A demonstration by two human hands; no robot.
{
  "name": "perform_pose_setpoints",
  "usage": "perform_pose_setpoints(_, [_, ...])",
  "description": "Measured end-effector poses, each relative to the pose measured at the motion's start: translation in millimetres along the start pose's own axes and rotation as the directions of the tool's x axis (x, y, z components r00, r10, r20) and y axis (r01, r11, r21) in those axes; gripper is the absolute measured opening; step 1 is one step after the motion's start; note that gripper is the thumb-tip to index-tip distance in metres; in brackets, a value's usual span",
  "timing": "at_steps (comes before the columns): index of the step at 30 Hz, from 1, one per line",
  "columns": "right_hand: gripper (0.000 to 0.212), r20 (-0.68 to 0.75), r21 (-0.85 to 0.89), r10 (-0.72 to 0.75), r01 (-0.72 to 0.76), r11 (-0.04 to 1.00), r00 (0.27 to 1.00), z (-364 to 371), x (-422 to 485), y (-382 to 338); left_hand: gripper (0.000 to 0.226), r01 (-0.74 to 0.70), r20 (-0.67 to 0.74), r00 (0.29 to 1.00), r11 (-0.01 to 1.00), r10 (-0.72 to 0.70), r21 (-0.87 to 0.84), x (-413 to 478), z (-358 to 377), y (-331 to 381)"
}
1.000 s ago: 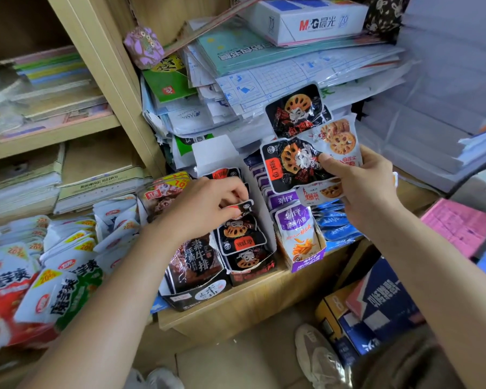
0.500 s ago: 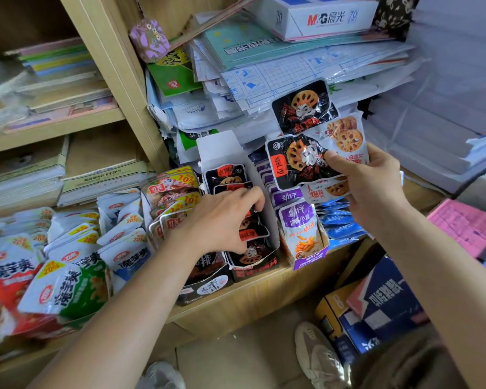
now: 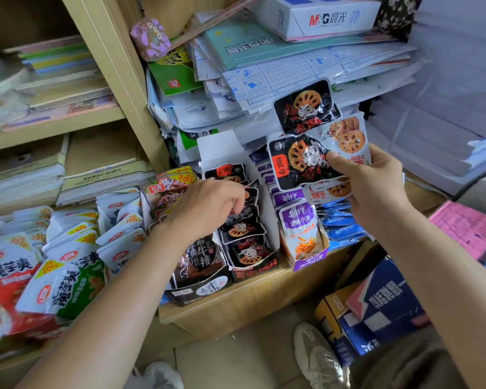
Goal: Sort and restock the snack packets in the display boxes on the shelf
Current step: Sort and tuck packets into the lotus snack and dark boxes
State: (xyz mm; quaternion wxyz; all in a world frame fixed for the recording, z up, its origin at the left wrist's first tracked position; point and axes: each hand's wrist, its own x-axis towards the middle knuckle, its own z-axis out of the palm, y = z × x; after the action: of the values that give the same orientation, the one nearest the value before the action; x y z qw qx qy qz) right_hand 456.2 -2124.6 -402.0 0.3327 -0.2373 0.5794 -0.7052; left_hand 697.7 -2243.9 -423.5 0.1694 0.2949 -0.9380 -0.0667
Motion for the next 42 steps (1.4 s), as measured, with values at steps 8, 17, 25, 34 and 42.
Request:
perform_pose_setpoints(8, [0.018, 0.005, 0.001, -0.001, 0.001, 1.000, 1.000, 3, -1, 2, 0.058, -0.002, 0.236, 0.968, 0.934, -0.088, 0.357, 0, 6, 21])
perform_pose_setpoints(17, [0.016, -0.001, 0.004, -0.012, 0.012, 1.000, 1.000, -1, 1, 1, 0.010, 0.059, 0.138, 0.985, 0.960, -0.100, 0.275, 0, 8, 19])
perform_pose_setpoints(25, [0.018, 0.018, 0.020, -0.011, 0.011, 1.000, 1.000, -2, 5, 3, 0.005, 0.003, -0.201, 0.980, 0.999, -0.012, -0.045, -9, 3, -3])
perform_pose_setpoints(34, [0.028, 0.035, 0.015, -0.024, 0.023, 1.000, 0.999, -1, 5, 5, 0.020, 0.105, -0.315, 0.943, 0.994, -0.110, -0.033, -10, 0, -2])
perform_pose_setpoints(42, [0.030, 0.047, 0.012, -0.022, 0.022, 1.000, 0.999, 0, 4, 6, 0.022, -0.169, -0.155, 0.965, 0.954, 0.212, 0.248, -5, 8, 19])
